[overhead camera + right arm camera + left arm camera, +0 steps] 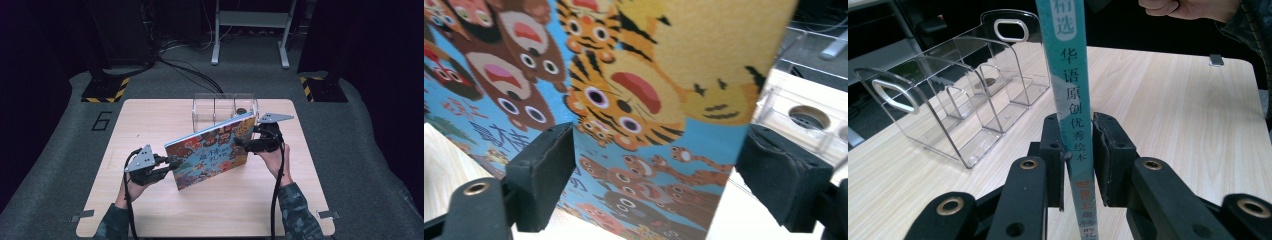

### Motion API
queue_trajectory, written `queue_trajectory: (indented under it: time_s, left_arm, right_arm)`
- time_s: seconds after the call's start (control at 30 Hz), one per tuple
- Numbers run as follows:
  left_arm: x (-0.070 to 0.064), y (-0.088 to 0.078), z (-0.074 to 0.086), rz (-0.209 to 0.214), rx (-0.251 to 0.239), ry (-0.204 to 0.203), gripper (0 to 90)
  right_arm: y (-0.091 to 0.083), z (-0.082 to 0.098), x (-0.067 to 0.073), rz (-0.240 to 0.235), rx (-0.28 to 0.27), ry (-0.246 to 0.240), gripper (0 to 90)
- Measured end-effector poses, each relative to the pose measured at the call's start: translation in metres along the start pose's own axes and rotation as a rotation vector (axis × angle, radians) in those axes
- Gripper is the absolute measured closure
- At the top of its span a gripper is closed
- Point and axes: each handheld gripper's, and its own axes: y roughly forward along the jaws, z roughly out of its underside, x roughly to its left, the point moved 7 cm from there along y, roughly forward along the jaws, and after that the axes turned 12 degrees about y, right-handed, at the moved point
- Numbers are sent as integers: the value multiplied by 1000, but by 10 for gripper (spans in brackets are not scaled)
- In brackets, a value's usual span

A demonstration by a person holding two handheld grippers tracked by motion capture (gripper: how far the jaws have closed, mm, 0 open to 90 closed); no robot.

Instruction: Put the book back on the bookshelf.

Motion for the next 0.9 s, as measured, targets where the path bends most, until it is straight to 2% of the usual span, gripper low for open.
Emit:
queue_trajectory:
  time_s: [0.13,0.17,0.23,0.3,0.33,0.47,0.53,0.6,0.63,0.73,0.77,0.8,0.83,0.9]
  left_arm:
    - [2,1,0,-7,6,-38,759]
    - [2,0,0,7,9,-56,758]
    - [5,0,-3,0,-9,-79,757]
    - [9,-1,-8,-8,-11,-75,745]
    - [11,-1,-11,-7,-23,-92,728]
    - [15,1,-21,6,-18,-88,718]
    - [17,3,-27,13,-35,-83,721]
    - [19,4,-31,-2,-44,-70,734]
    - [20,5,-34,-5,-64,-95,735]
    - [21,6,-38,1,-82,-87,734]
    - [22,6,-39,4,-76,-68,733]
    - [22,7,-40,4,-73,-84,729]
    - [21,8,-40,18,-62,-82,730]
    - [24,10,-42,-2,-65,-56,704]
  right_arm:
    - [0,0,1,37,-21,-25,213]
    - [-1,0,1,39,-23,-29,228]
    - [-1,0,-1,45,-27,-27,254]
    - [-2,0,-1,46,-27,-29,267]
    - [-2,1,-1,49,-27,-31,276]
    - [-3,1,-2,55,-28,-32,294]
    - [-4,1,-2,54,-32,-25,297]
    - [-4,1,-2,58,-32,-25,303]
    - [-4,2,-2,58,-32,-23,303]
    - [-4,2,-2,58,-29,-27,304]
    - [-4,2,-2,57,-29,-26,304]
    - [-4,2,-2,56,-29,-24,304]
    - [-4,2,-2,56,-30,-25,304]
    - [-4,2,-2,56,-30,-25,304]
